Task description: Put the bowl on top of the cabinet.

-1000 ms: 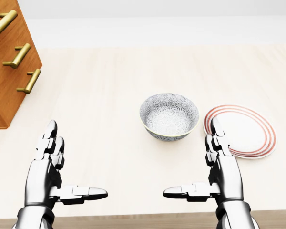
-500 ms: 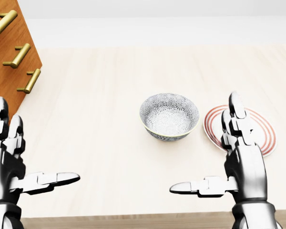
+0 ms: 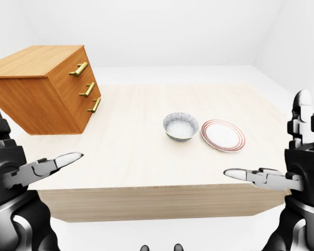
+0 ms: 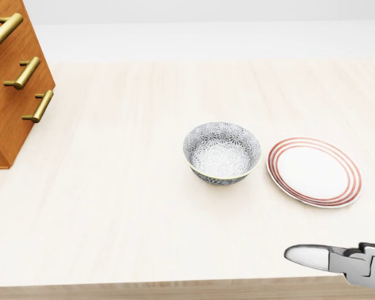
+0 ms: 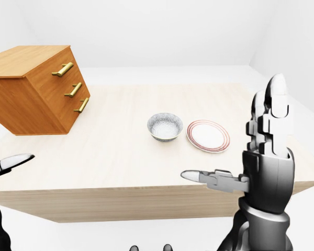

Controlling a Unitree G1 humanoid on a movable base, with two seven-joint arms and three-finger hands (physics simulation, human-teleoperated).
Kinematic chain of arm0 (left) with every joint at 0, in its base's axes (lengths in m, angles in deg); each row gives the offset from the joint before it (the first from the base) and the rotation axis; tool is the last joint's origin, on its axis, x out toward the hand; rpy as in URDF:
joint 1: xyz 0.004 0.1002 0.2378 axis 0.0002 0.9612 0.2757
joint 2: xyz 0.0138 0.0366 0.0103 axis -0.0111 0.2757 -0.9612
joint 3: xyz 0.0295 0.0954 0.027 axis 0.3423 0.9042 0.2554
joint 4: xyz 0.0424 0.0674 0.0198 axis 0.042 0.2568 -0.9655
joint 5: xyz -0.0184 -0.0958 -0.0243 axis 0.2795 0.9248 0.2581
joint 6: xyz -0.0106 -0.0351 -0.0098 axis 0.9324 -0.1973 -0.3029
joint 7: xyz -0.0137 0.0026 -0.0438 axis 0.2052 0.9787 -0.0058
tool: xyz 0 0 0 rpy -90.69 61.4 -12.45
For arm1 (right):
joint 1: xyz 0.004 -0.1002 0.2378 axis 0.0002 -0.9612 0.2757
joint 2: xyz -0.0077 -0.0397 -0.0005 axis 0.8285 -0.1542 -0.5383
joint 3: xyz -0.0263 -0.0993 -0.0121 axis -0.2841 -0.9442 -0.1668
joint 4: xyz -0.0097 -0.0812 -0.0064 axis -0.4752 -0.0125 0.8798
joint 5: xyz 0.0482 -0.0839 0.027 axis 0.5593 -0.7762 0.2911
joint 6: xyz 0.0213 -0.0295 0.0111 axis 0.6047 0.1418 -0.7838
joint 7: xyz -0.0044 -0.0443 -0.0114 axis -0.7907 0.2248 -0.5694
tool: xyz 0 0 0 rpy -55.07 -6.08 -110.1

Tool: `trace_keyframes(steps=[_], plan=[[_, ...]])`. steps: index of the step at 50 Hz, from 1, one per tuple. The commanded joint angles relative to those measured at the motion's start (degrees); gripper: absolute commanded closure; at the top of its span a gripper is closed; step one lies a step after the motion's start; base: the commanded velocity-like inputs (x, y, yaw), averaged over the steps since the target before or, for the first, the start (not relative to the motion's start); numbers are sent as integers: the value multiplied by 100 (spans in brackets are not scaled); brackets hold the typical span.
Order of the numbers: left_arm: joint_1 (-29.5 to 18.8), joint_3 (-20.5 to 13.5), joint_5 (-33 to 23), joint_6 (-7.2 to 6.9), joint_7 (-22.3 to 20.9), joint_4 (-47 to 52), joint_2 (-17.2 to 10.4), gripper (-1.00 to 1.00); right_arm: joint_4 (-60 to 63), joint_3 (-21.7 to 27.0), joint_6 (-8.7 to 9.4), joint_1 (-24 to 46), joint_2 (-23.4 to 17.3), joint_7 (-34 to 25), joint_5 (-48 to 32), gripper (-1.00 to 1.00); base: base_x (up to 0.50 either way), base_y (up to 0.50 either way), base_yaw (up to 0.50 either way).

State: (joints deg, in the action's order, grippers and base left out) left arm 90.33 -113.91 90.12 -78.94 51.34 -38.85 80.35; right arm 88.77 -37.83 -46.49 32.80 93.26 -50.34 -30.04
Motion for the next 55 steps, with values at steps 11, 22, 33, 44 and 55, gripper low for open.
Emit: trace_keyframes(steps=[11, 22, 33, 44, 55], plan=[[-15, -378, 409, 0, 321, 200, -120, -100, 292, 1041, -805, -3964, -7861, 5537, 6211, -100, 0, 0, 0], [-18, -373, 427, 0, 322, 163, -115, -100, 292, 1064, -779, -3975, -7788, 5537, 6210, -100, 10, -1, 0], [-14, -497, 576, 0, 368, 401, -150, -100, 292, 1069, -813, -4023, -7658, 5537, 6146, -100, 37, -7, 0], [-30, -520, 596, 0, 384, 402, -163, -100, 292, 1086, -771, -3991, -7745, 5537, 6185, -100, 38, -7, 0], [-24, -499, 571, 0, 378, 366, -158, -100, 292, 940, -819, -3993, -7705, 5537, 6064, -100, 38, -7, 0]])
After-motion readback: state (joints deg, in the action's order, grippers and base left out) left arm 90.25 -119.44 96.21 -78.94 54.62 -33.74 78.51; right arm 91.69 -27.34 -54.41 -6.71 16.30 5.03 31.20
